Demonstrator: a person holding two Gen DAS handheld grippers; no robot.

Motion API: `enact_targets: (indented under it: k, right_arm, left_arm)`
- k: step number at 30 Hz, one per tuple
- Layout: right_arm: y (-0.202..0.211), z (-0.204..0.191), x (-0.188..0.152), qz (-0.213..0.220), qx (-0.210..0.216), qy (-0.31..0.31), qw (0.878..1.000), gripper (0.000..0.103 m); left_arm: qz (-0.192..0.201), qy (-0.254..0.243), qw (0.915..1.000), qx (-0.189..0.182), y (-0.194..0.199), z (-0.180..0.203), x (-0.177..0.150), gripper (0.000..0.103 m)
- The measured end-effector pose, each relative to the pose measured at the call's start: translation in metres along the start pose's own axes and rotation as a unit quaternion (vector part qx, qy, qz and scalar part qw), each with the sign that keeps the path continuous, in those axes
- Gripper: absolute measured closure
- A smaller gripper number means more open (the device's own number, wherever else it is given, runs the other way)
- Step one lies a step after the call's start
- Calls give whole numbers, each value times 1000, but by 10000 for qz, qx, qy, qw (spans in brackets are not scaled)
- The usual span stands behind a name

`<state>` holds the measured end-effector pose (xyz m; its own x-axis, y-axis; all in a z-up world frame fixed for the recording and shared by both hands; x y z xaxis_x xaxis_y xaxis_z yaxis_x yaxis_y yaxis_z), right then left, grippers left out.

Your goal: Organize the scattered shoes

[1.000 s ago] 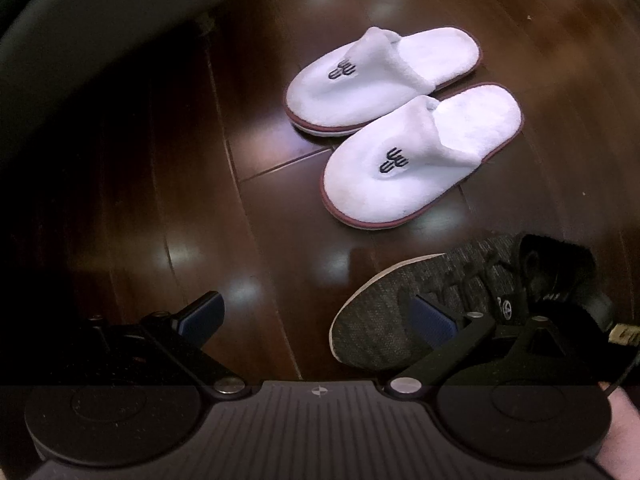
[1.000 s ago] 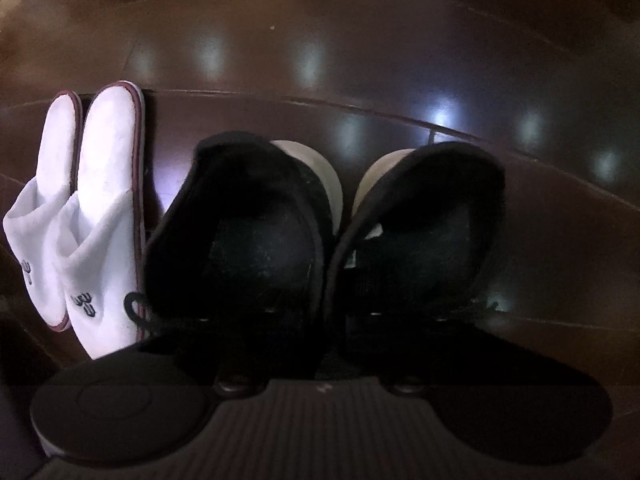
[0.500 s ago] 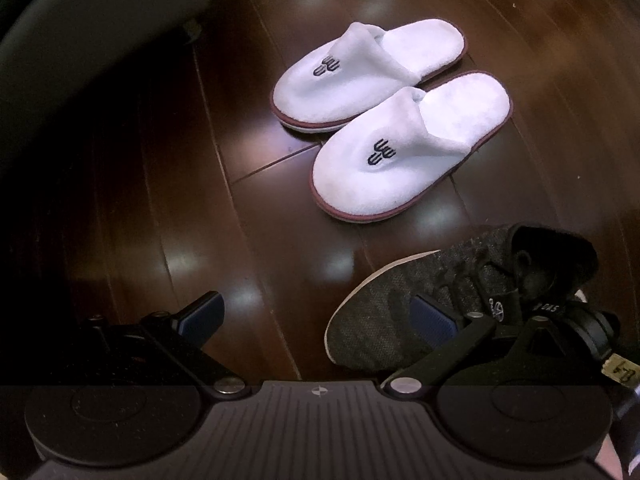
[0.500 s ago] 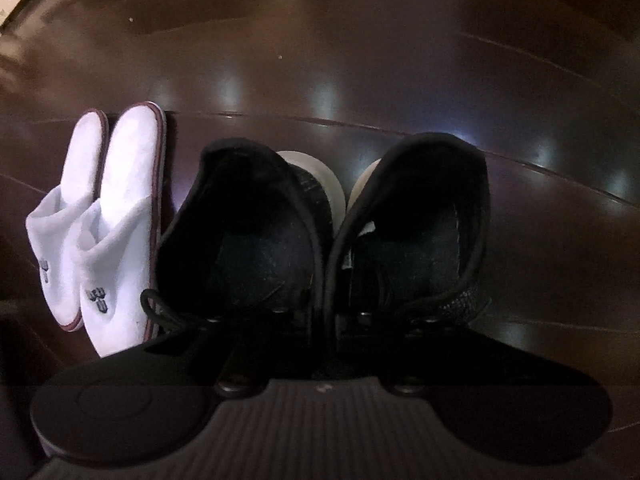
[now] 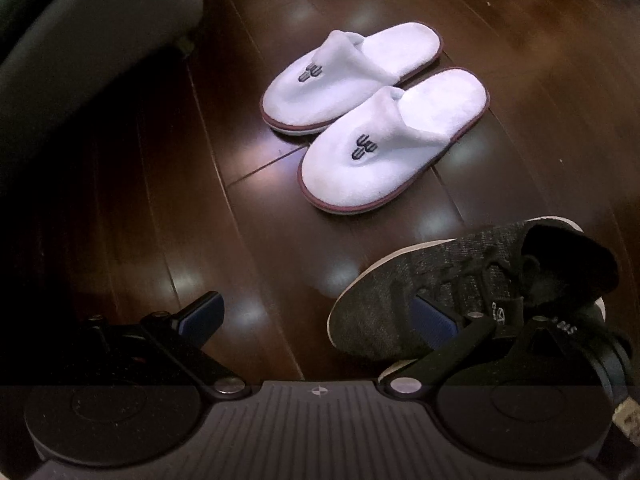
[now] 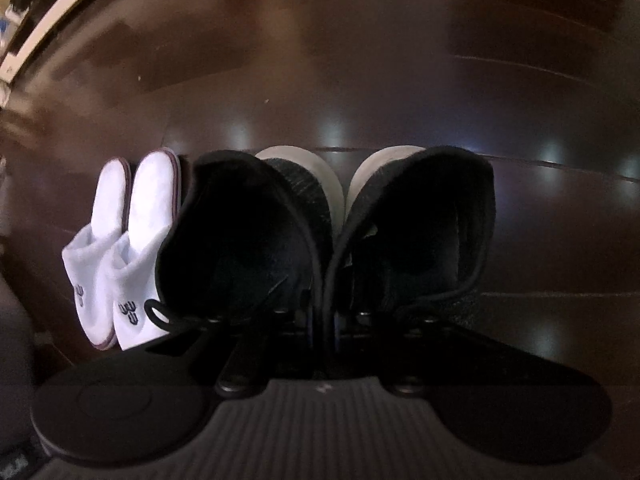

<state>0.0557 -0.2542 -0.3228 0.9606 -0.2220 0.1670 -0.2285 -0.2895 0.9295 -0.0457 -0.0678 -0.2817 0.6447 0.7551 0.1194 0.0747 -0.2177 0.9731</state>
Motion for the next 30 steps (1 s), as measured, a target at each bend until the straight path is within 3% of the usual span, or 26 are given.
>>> enact_targets:
  k: [19, 30]
  right_arm:
    - [52, 92, 4, 480, -80, -1600, 9859, 93]
    - [83, 164, -4, 854, -239, -2786, 9563, 93]
  left_arm:
    - [425, -861, 9952, -176, 27, 56, -22, 2]
    - [569, -1419, 9877, -340, 42, 90, -45, 2]
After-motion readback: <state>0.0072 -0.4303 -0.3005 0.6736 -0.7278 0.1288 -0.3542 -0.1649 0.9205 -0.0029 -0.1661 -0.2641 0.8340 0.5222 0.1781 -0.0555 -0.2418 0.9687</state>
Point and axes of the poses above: each gripper's, at about its wrist camera, not at the fingertips, and y roughly against the way its jaws point, z to its right, x to its top, the point moved 10 cm from there along -y, roughly the way its jaws point, and after that the axes turned 8 degrees about -y, right-handed, at the moved point
